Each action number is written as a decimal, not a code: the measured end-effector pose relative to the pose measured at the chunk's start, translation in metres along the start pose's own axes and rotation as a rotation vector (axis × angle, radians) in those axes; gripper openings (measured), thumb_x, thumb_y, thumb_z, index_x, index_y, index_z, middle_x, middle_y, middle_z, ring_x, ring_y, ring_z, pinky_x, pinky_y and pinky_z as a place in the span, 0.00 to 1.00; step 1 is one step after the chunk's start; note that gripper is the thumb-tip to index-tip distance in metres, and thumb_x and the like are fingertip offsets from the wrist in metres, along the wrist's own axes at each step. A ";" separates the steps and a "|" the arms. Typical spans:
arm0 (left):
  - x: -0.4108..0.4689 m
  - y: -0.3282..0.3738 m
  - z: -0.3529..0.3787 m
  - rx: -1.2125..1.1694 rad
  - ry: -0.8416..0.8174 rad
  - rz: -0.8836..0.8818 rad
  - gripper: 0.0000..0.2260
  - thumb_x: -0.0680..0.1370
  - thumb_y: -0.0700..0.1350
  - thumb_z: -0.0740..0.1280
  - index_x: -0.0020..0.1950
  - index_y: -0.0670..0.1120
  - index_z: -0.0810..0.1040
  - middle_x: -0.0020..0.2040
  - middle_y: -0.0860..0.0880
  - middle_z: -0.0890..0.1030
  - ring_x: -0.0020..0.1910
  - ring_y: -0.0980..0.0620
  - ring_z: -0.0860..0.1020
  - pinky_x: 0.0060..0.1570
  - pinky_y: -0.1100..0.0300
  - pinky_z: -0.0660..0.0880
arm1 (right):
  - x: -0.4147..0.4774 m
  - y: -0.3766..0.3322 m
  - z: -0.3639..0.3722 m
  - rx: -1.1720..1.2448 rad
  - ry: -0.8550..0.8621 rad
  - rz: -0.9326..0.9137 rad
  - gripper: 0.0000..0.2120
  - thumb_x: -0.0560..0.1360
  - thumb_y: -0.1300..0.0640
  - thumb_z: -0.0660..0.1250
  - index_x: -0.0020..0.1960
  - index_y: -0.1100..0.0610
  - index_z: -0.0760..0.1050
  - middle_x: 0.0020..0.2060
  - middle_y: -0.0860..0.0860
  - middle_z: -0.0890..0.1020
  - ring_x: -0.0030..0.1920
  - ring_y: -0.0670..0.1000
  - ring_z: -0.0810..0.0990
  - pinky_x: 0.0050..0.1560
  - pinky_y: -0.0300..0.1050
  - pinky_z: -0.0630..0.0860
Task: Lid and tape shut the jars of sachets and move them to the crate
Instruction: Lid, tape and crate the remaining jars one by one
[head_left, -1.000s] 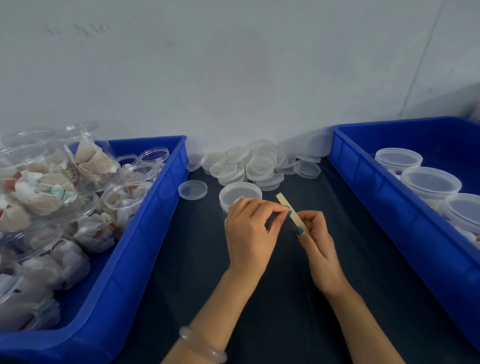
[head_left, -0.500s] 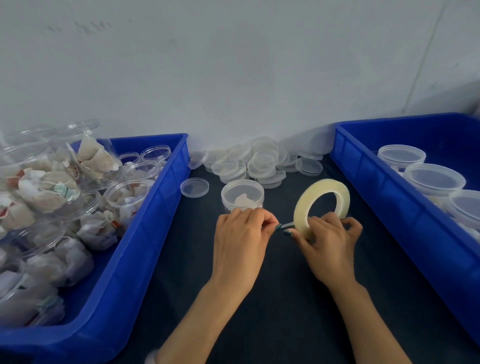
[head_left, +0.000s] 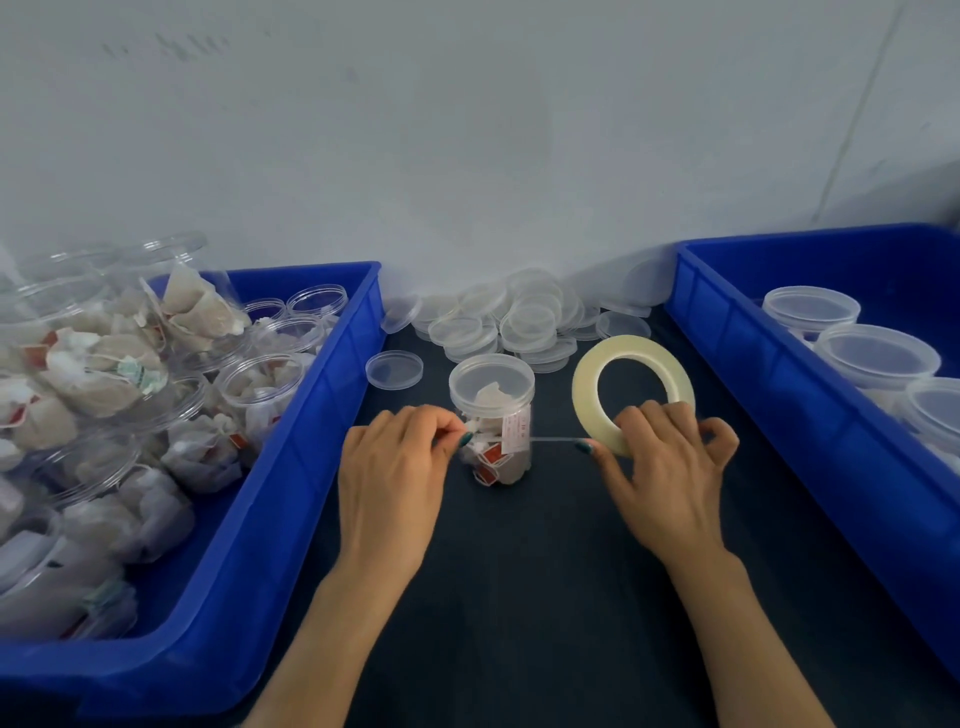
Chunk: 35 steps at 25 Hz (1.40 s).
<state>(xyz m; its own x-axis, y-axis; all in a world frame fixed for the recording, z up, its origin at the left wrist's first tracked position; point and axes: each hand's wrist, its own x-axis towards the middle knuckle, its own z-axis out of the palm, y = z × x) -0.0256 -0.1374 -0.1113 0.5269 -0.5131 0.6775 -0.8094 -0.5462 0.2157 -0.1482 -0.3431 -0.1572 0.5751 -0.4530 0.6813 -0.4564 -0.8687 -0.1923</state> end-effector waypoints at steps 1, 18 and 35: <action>0.000 -0.003 0.000 -0.003 -0.006 -0.029 0.04 0.74 0.44 0.71 0.48 0.46 0.81 0.38 0.52 0.81 0.34 0.52 0.75 0.38 0.54 0.71 | 0.002 -0.001 0.001 -0.002 -0.001 0.018 0.18 0.77 0.37 0.60 0.41 0.51 0.70 0.38 0.45 0.73 0.47 0.52 0.74 0.53 0.51 0.58; 0.020 -0.030 0.024 -0.197 -0.024 -0.342 0.04 0.79 0.44 0.69 0.53 0.50 0.79 0.45 0.58 0.79 0.39 0.58 0.74 0.41 0.56 0.73 | 0.046 -0.020 0.008 -0.002 -0.094 0.032 0.29 0.72 0.27 0.50 0.43 0.50 0.75 0.36 0.45 0.74 0.46 0.51 0.73 0.52 0.50 0.56; 0.019 0.006 0.079 -0.897 -0.232 -0.413 0.49 0.65 0.71 0.71 0.79 0.62 0.48 0.77 0.59 0.62 0.72 0.65 0.64 0.63 0.69 0.67 | 0.040 -0.030 0.017 0.134 -0.132 0.098 0.33 0.75 0.27 0.47 0.46 0.50 0.80 0.38 0.42 0.76 0.44 0.47 0.70 0.49 0.49 0.54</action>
<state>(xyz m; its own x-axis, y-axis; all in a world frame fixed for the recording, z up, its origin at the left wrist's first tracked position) -0.0005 -0.2025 -0.1526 0.7696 -0.5650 0.2974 -0.3981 -0.0603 0.9154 -0.1002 -0.3386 -0.1360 0.6201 -0.5512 0.5583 -0.4254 -0.8341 -0.3511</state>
